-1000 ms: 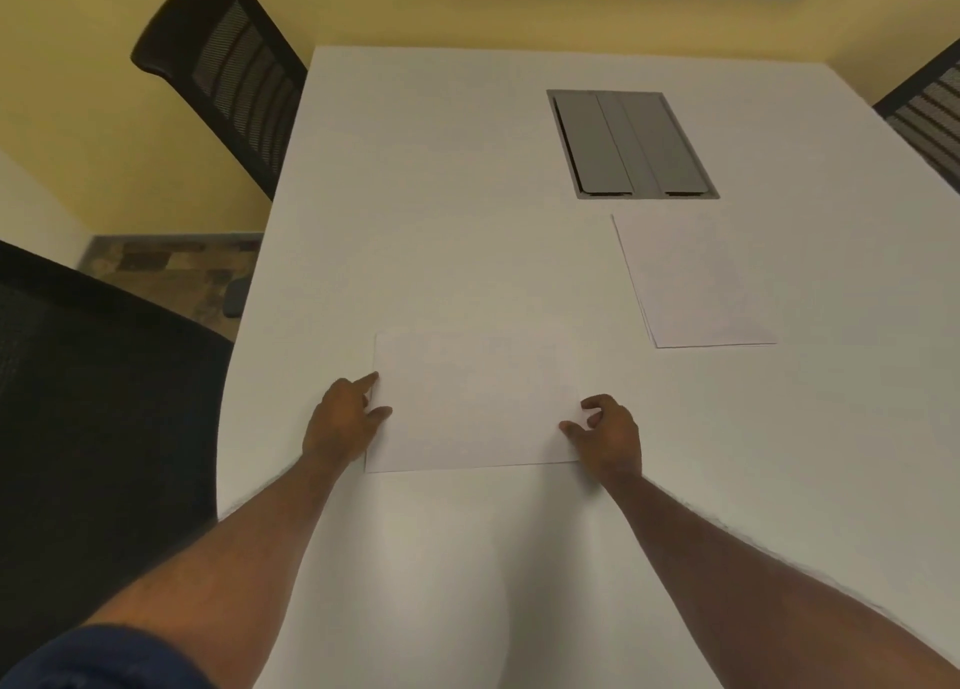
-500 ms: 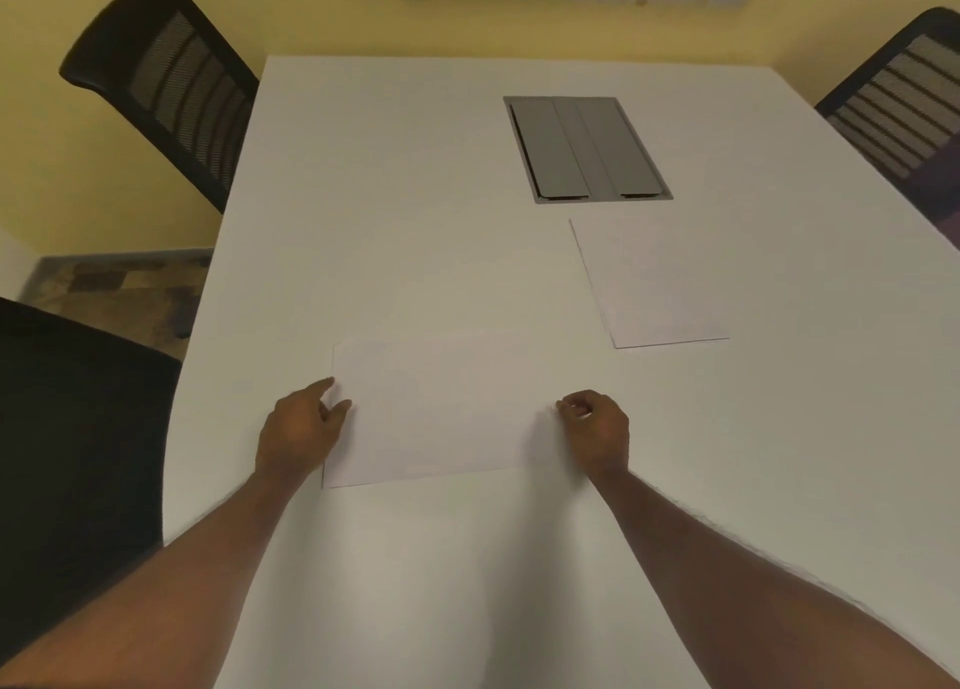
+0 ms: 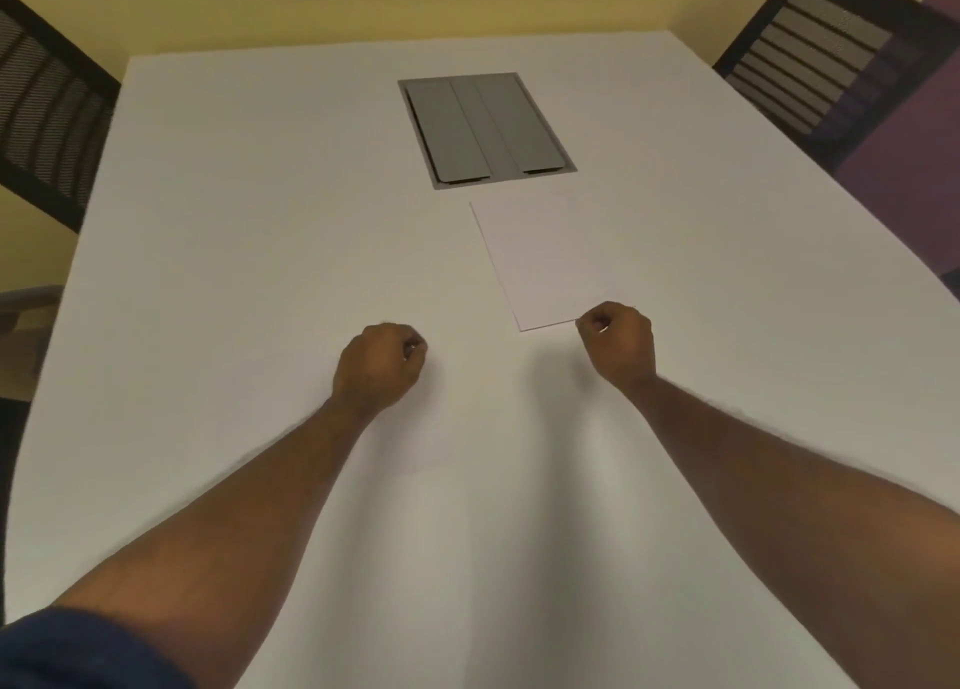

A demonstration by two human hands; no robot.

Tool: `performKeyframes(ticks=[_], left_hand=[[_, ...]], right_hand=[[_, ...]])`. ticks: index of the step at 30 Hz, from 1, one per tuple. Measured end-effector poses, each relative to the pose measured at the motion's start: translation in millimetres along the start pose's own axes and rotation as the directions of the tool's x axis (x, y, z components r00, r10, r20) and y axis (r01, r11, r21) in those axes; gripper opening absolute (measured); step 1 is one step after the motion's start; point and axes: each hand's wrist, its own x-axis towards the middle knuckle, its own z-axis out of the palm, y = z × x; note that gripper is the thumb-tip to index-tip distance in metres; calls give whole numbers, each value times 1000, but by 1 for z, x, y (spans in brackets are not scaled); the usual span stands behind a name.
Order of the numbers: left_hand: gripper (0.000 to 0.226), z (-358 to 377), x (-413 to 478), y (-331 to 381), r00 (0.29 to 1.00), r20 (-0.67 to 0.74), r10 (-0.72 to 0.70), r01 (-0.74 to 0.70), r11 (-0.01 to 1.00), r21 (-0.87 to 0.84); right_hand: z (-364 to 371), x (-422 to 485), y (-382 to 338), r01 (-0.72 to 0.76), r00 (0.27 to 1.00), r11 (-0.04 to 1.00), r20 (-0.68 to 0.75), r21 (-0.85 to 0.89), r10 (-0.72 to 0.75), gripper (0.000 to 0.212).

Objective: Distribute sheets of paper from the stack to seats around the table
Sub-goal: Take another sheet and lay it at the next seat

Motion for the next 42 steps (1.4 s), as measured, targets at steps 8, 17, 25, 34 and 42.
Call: performKeyframes(ticks=[8,17,25,34,42], left_hand=[[49,96,50,79,994,77,83,-70,986,-152],[68,166,65,88,997,57,49,-50,999,10],[64,183,60,82,991,-58,120,-108,978,178],[65,183,62,84,994,-49,102,-90,975,203],[64,183,62,83,994,-40,101,-91,975,205]], right_hand=[[-17,69,38,19,1000,997,17,-70,-18,10],[-8,123,73,-86,990,984,101,-158,103,53],[4,139,94,-152,980,987,121,-45,156,57],[4,145,91,-173,973,975,131,-138,191,69],[-11,159,94,-263,959,960,139,94,249,23]])
